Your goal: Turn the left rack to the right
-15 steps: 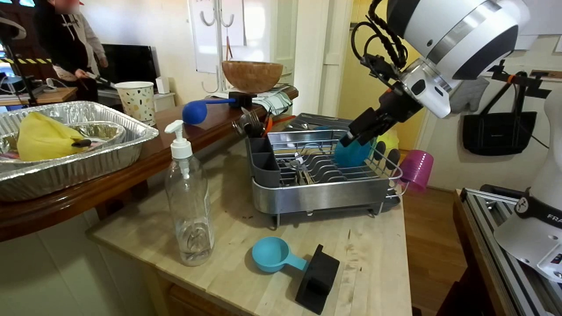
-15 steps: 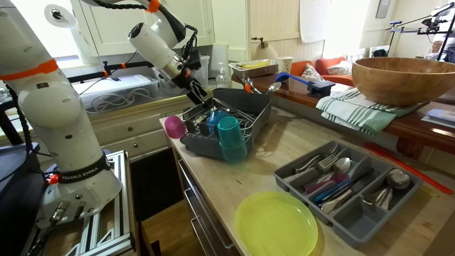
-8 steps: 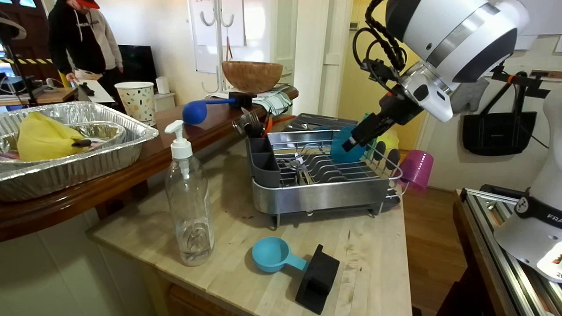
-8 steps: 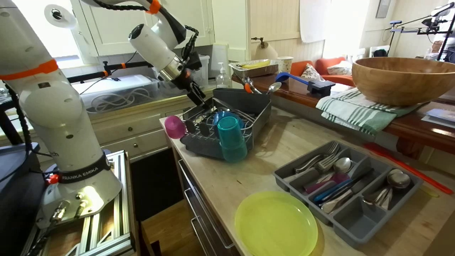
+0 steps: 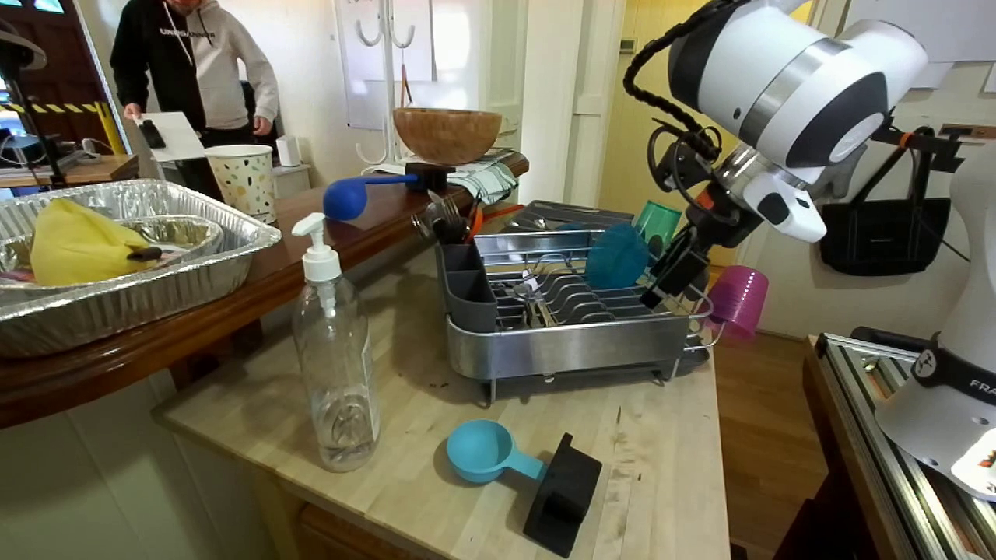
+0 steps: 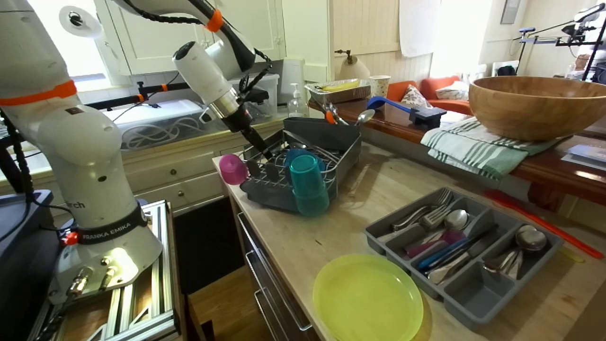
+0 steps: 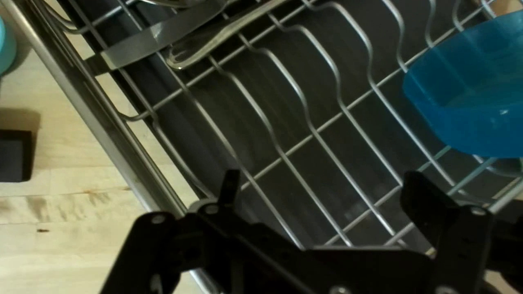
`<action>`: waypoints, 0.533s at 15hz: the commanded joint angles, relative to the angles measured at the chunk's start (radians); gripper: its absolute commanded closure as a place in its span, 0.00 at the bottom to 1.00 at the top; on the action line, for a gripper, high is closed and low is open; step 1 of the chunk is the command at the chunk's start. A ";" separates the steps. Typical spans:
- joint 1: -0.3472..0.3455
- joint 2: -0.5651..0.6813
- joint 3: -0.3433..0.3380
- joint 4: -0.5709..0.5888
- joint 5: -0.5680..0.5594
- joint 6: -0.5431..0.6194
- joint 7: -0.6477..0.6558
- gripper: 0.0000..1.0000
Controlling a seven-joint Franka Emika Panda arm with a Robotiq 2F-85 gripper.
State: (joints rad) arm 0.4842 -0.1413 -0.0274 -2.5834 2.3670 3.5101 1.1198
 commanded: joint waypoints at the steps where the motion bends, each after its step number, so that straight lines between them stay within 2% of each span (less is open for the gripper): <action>1: 0.047 -0.059 -0.055 0.058 0.047 0.143 -0.202 0.00; 6: 0.072 -0.123 -0.108 0.137 0.072 0.301 -0.449 0.00; 7: -0.065 -0.124 -0.020 0.156 0.149 0.298 -0.538 0.00; 8: -0.097 -0.099 0.045 0.137 0.104 0.262 -0.446 0.00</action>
State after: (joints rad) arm 0.5167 -0.2457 -0.0932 -2.4550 2.4223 3.7903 0.7225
